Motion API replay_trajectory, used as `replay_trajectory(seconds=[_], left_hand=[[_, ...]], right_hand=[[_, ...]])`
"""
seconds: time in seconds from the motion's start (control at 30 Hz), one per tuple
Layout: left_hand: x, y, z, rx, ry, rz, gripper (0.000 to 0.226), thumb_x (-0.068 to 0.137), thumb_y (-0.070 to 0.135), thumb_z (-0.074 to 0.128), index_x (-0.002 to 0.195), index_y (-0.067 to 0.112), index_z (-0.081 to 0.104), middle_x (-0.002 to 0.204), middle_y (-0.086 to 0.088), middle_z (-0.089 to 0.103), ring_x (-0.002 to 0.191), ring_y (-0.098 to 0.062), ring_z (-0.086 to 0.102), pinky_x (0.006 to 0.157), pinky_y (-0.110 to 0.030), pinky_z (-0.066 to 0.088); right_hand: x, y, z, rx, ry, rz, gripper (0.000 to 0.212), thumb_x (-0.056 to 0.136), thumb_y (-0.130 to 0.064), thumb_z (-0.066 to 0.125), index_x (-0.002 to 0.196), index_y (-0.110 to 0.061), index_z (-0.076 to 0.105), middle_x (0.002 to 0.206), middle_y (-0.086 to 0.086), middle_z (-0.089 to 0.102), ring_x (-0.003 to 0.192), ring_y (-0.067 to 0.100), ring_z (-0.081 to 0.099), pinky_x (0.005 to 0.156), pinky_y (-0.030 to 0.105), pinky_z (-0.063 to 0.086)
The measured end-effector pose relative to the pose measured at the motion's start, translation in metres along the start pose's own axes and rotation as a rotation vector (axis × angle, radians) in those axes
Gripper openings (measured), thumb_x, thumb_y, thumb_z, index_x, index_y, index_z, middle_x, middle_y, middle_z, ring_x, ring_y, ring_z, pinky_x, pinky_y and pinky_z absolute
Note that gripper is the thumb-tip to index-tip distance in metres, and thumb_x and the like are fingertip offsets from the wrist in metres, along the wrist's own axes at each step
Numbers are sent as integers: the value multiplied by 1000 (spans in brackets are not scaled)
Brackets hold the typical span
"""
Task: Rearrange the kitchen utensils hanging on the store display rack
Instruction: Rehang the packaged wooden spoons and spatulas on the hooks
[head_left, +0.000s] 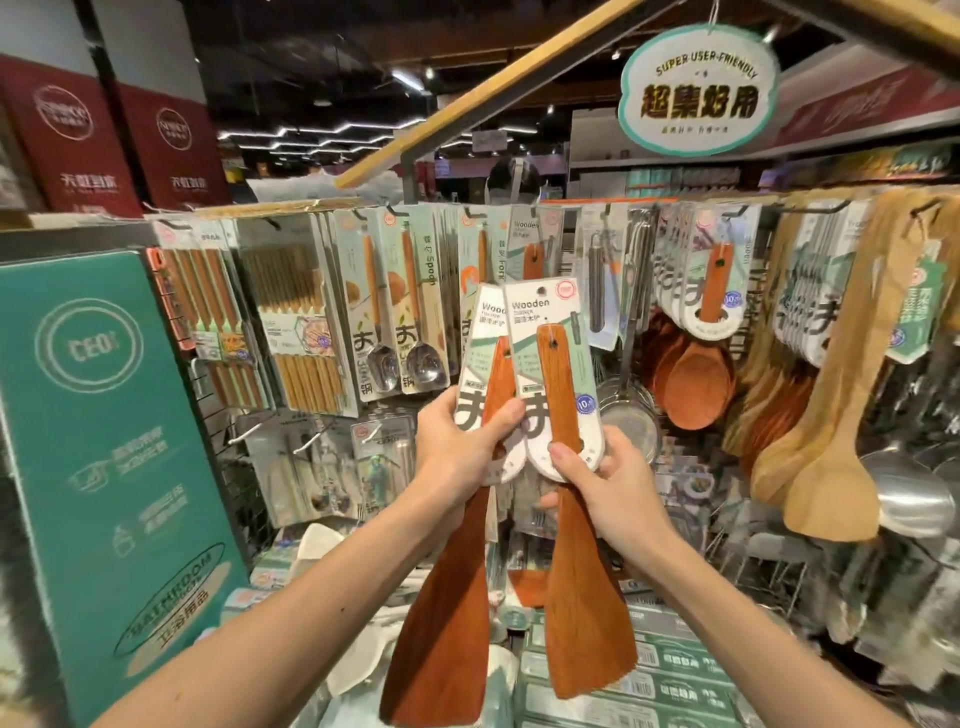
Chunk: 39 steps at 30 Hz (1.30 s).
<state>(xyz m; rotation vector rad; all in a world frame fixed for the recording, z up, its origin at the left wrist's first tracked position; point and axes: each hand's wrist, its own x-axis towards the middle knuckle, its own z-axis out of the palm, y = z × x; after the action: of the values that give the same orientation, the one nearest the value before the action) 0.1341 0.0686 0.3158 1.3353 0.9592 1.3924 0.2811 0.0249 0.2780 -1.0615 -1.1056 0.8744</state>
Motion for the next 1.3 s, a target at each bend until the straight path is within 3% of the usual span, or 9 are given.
replay_trajectory(seconds=[0.13,0.37,0.5,0.57,0.7,0.9,1.03,1.17,1.3], left_hand=[[6,1,-9,8,73,14,18,85,19,77,101,16,69,91,0,78,83,-18,75,74,-33,60],[16,14,-18,11,81,97,24,90,30,71,112,20,67,101,4,76,88,-10,73,65,-21,57],[28,24,-20,11,90,155,40,90,36,71,122,13,64,114,-2,72,100,-16,70,59,-11,52],[35,27,-21,14,95,168,47,89,39,72,126,13,62,120,-4,70,108,-20,68,64,-16,56],[41,33,-23,24,82,188,25,90,35,71,111,20,69,102,5,76,95,-13,72,90,-37,57],[53,32,-25,9,67,215,22,92,30,70,111,19,69,99,6,77,90,-10,73,78,-25,55],[61,30,-23,8,51,203,21,92,29,70,111,19,69,99,5,77,91,-10,73,79,-26,57],[67,27,-21,20,51,196,19,92,28,70,110,21,70,99,6,77,91,-9,73,81,-27,57],[73,23,-24,8,80,165,15,92,26,70,106,20,70,94,6,77,86,-9,73,79,-28,58]], right_hand=[[12,-1,-12,-69,61,-30,15,97,-18,61,112,-17,59,98,9,73,61,25,72,48,28,55],[46,-34,-2,-122,97,-173,14,100,-27,57,103,-13,58,97,12,72,58,26,69,64,46,58],[69,-49,15,-150,126,-206,10,100,-30,56,97,-20,56,95,18,70,60,29,71,60,53,58],[78,-50,22,-173,146,-210,13,99,-32,57,97,-19,55,97,16,70,59,28,72,59,49,58],[89,-44,31,-206,193,-206,16,100,-34,56,91,-21,53,93,9,70,54,23,71,58,44,58],[109,-34,35,-191,275,-164,16,99,-33,57,92,-19,56,77,7,70,50,22,69,50,34,54],[136,-26,35,-240,307,-81,25,97,-39,59,92,-15,60,73,5,70,55,23,70,59,43,58],[163,-16,34,-460,314,17,40,99,-42,54,68,-20,44,64,-4,46,58,15,45,53,31,31],[186,-8,39,-516,286,35,36,100,-40,52,72,-18,48,73,3,55,75,26,57,70,34,43]])
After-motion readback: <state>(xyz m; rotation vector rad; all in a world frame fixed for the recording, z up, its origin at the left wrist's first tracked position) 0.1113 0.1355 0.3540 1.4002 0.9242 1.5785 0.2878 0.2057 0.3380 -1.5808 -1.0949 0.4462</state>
